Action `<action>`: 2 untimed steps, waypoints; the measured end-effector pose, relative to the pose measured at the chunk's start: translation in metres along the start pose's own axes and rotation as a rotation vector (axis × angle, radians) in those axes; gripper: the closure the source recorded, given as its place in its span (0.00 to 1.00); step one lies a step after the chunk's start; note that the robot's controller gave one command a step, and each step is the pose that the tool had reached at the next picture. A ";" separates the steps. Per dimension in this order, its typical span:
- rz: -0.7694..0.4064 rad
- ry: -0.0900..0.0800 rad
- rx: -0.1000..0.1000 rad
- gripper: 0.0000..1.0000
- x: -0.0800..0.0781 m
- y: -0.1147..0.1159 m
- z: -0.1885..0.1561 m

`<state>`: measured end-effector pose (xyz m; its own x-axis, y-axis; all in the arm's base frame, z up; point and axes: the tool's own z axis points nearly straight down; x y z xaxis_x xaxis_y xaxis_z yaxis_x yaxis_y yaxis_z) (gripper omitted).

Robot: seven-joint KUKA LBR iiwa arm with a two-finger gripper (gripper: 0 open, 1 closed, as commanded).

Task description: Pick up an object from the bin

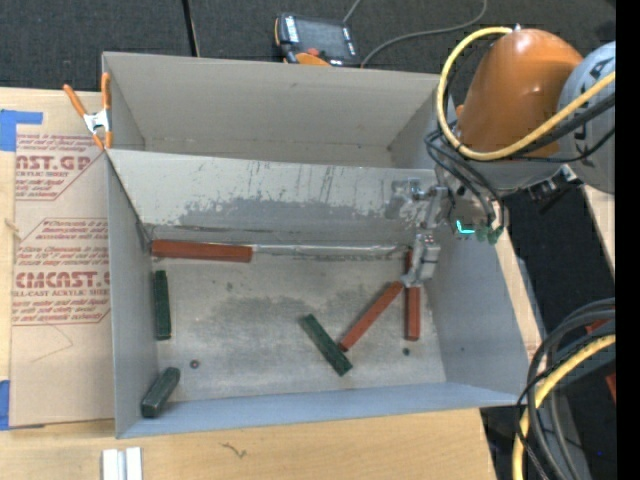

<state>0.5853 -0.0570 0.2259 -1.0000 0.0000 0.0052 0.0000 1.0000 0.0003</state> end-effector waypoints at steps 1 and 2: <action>-0.271 0.002 -0.001 0.00 0.054 0.039 0.150; -0.270 -0.006 0.001 1.00 0.052 0.038 0.146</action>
Offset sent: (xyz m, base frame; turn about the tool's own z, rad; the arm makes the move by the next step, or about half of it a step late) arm -0.0527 0.0375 -0.1452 -0.2706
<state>0.5327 -0.0190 0.0803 -0.9637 -0.2669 -0.0004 -0.2669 0.9637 0.0002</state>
